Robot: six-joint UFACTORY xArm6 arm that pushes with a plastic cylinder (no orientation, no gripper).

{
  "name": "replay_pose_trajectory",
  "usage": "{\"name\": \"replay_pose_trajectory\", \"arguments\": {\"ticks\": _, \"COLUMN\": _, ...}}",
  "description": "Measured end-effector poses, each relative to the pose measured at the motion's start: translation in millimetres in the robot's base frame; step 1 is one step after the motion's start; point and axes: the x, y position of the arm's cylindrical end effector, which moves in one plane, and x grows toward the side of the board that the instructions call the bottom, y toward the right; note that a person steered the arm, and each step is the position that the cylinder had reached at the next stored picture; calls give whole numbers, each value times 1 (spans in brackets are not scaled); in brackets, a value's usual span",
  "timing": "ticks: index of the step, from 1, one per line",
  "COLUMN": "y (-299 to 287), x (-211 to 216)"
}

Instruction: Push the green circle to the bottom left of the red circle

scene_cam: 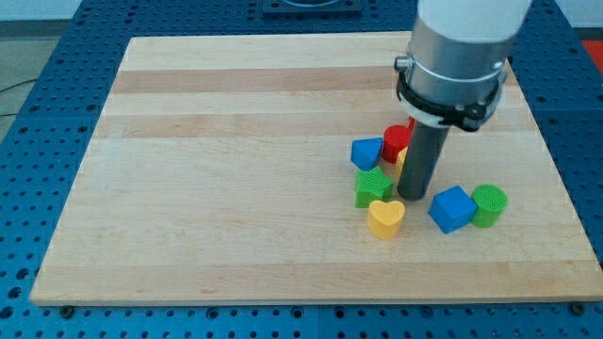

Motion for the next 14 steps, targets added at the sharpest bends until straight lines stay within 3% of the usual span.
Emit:
{"name": "replay_pose_trajectory", "arguments": {"ticks": 2, "y": 5, "x": -38}}
{"name": "replay_pose_trajectory", "arguments": {"ticks": 3, "y": -2, "x": -15}}
{"name": "replay_pose_trajectory", "arguments": {"ticks": 5, "y": -71, "x": -13}}
{"name": "replay_pose_trajectory", "arguments": {"ticks": 6, "y": -95, "x": -35}}
{"name": "replay_pose_trajectory", "arguments": {"ticks": 8, "y": -4, "x": -57}}
{"name": "replay_pose_trajectory", "arguments": {"ticks": 9, "y": -27, "x": -52}}
{"name": "replay_pose_trajectory", "arguments": {"ticks": 10, "y": 68, "x": -52}}
{"name": "replay_pose_trajectory", "arguments": {"ticks": 12, "y": 60, "x": -48}}
{"name": "replay_pose_trajectory", "arguments": {"ticks": 14, "y": 169, "x": -43}}
